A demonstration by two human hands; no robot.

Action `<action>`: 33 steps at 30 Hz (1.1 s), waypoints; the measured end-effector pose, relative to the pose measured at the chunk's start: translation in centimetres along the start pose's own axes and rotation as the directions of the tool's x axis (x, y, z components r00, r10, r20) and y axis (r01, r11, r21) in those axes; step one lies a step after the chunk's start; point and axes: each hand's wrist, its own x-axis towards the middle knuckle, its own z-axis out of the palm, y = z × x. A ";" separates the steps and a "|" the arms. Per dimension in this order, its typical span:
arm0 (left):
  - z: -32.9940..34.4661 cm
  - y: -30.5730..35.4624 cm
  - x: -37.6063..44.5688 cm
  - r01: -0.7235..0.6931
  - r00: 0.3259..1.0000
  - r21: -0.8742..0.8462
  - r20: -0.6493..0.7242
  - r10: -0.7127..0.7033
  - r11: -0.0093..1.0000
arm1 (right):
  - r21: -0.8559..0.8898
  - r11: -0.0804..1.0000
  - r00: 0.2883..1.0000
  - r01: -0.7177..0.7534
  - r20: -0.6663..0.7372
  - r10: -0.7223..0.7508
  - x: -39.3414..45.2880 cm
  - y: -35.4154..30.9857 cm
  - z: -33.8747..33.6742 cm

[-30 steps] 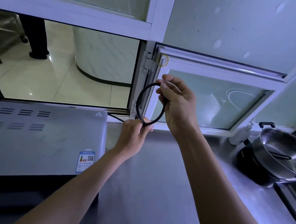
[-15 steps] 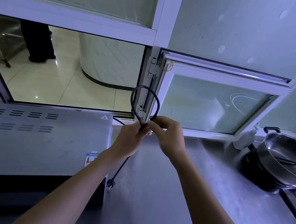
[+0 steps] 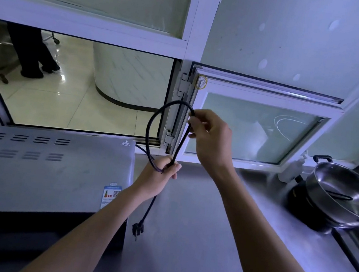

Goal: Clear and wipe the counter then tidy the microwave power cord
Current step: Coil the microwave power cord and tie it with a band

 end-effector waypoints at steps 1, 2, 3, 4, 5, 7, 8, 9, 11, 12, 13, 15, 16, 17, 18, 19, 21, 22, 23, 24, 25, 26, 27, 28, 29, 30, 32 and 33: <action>0.0 -0.2 -0.1 0.007 1.000 0.015 0.006 -0.007 1.000 | 0.004 1.000 1.000 0.019 -0.014 -0.019 0.2 -0.2 -0.3; 0.0 -0.4 -0.2 0.010 1.000 0.030 0.014 -0.010 0.999 | 0.002 0.999 0.999 0.032 -0.025 -0.032 0.4 -0.3 -0.5; 0.0 -0.4 -0.3 0.013 1.000 0.052 0.022 -0.014 0.999 | -0.004 0.999 0.999 0.038 -0.032 -0.038 0.5 -0.2 -0.7; 0.1 -0.4 -0.3 0.020 0.999 0.075 0.036 -0.022 0.997 | -0.005 0.999 0.999 0.034 -0.035 -0.034 0.5 0.1 -0.8; 0.2 -0.4 -0.3 0.028 0.998 0.094 0.049 -0.033 0.995 | 0.002 1.000 0.999 0.027 -0.040 -0.027 0.4 0.4 -0.9; 0.4 -0.3 -0.3 0.036 0.997 0.122 0.060 -0.044 0.992 | 0.030 1.000 0.999 0.008 -0.036 -0.007 -0.2 1.1 -0.9; 0.5 -0.2 -0.3 0.038 0.998 0.130 0.052 -0.045 0.991 | 0.031 0.999 1.000 -0.009 -0.011 0.009 -0.7 1.5 -0.9; 0.5 -0.1 -0.3 0.034 0.998 0.139 0.042 -0.040 0.990 | 0.008 1.000 0.999 -0.030 0.032 0.030 -1.2 2.0 -0.7; 0.6 0.1 -0.2 0.037 0.998 0.174 0.035 -0.043 0.984 | -0.080 0.994 0.986 -0.073 0.143 0.084 -2.4 3.1 -0.5; 0.6 0.1 -0.1 0.054 0.997 0.199 0.037 -0.063 0.978 | -0.129 0.987 0.973 -0.100 0.193 0.124 -3.0 3.7 -0.4; 0.6 -0.1 0.0 0.073 0.996 0.228 0.040 -0.084 0.971 | -0.175 0.977 0.958 -0.119 0.237 0.160 -3.5 4.3 -0.4; 0.6 -0.3 0.2 0.103 0.991 0.308 0.047 -0.123 0.946 | -0.235 0.965 0.932 -0.116 0.310 0.187 -4.5 5.1 -0.3; 0.6 -0.4 0.1 0.104 0.991 0.344 0.049 -0.128 0.933 | -0.250 0.963 0.921 -0.101 0.342 0.186 -5.0 5.4 -0.2; 0.7 -0.5 0.0 0.083 0.993 0.355 0.053 -0.108 0.931 | -0.256 0.963 0.910 -0.090 0.372 0.184 -5.4 5.6 -0.1; 0.8 -0.6 -0.1 0.058 0.995 0.362 0.052 -0.082 0.931 | -0.251 0.964 0.899 -0.086 0.397 0.184 -5.7 5.6 0.1; 1.0 -0.7 -0.1 0.022 0.998 0.387 0.051 -0.045 0.922 | -0.243 0.966 0.894 -0.087 0.409 0.184 -6.1 5.6 0.3; 1.2 -0.5 -0.4 -0.014 0.999 0.510 0.049 -0.013 0.860 | -0.238 0.967 0.901 -0.088 0.395 0.179 -6.5 5.6 0.8; 1.3 -0.2 -0.6 -0.020 0.998 0.576 0.054 -0.013 0.817 | -0.243 0.966 0.909 -0.083 0.380 0.174 -6.5 5.6 0.9; 1.5 -0.2 -0.7 -0.039 0.998 0.612 0.059 0.003 0.790 | -0.248 0.966 0.916 -0.074 0.366 0.165 -6.6 5.5 1.1; 1.5 0.0 -0.9 -0.034 0.998 0.632 0.065 -0.009 0.774 | -0.253 0.965 0.924 -0.064 0.351 0.153 -6.6 5.5 1.1; 1.6 0.0 -0.9 -0.039 0.997 0.648 0.081 -0.018 0.761 | -0.257 0.965 0.932 -0.057 0.332 0.144 -6.5 5.5 1.2; 1.6 0.3 -1.0 -0.026 0.995 0.658 0.088 -0.043 0.753 | -0.266 0.963 0.941 -0.052 0.309 0.136 -6.4 5.6 1.2; 1.6 0.3 -1.0 -0.032 0.995 0.678 0.092 -0.042 0.734 | -0.275 0.960 0.951 -0.050 0.281 0.129 -6.3 5.8 1.3; 1.6 0.4 -1.0 -0.019 0.995 0.663 0.085 -0.050 0.748 | -0.277 0.959 0.960 -0.058 0.247 0.129 -6.2 6.0 1.3; 1.6 0.5 -1.0 -0.021 0.996 0.635 0.082 -0.040 0.773 | -0.265 0.961 0.970 -0.079 0.203 0.136 -6.1 6.1 1.2; 1.5 0.6 -1.1 -0.007 0.996 0.600 0.075 -0.047 0.800 | -0.236 0.965 0.978 -0.113 0.148 0.151 -6.0 6.3 1.2; 1.6 0.3 -1.2 -0.032 0.998 0.566 0.068 -0.009 0.824 | -0.149 0.972 0.981 -0.183 0.035 0.190 -5.8 6.4 0.9; 1.5 0.0 -1.4 -0.056 0.997 0.555 0.068 0.022 0.830 | -0.113 0.973 0.979 -0.203 -0.006 0.204 -5.6 6.5 0.8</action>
